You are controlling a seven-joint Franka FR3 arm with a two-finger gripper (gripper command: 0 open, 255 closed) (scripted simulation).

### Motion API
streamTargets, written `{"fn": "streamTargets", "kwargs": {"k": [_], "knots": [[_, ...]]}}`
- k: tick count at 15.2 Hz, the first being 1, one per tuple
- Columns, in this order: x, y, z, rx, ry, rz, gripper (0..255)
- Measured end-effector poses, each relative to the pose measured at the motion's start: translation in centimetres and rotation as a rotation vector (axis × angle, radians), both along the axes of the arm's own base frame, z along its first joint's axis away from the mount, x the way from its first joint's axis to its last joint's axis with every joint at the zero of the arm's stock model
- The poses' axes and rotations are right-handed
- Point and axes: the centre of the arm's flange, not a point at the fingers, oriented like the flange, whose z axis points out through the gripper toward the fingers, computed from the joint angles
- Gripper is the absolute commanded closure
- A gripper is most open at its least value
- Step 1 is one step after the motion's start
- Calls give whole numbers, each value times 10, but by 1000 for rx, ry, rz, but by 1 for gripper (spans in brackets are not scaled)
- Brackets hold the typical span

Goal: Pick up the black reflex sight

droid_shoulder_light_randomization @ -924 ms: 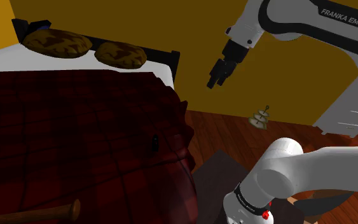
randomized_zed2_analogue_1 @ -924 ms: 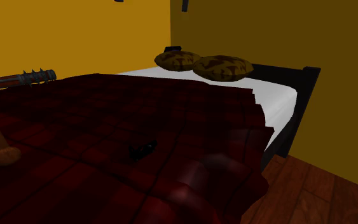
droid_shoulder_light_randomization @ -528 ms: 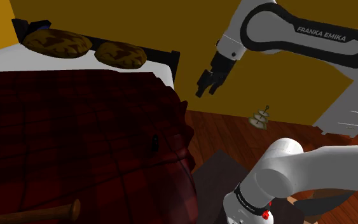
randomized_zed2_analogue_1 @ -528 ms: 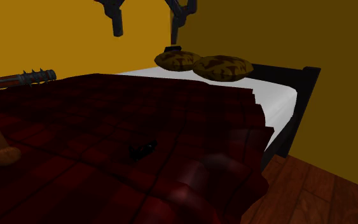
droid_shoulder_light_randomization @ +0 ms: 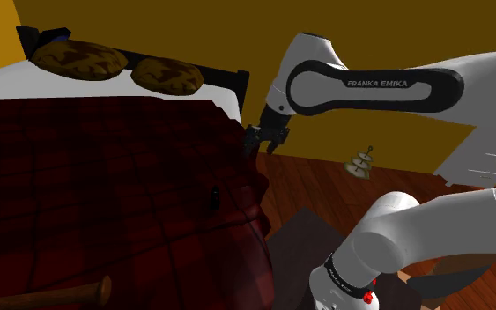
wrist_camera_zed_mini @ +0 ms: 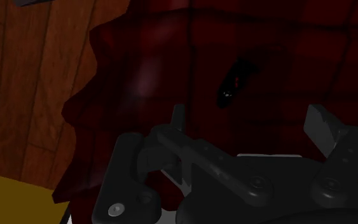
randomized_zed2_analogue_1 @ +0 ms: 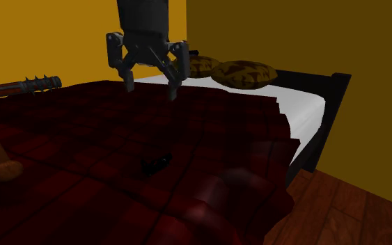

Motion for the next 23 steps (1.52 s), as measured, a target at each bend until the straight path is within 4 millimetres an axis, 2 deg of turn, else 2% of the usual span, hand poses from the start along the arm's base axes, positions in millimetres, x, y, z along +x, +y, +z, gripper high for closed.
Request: {"fn": "streamTargets", "kwargs": {"k": [2,7,17,23], "knots": [[12,9,-19,-4,7,-53,0],[39,29,-81,-16,27,-185,0],[101,51,-199,-35,67,-450,0],[108,53,-238,-38,73,-493,0]]}}
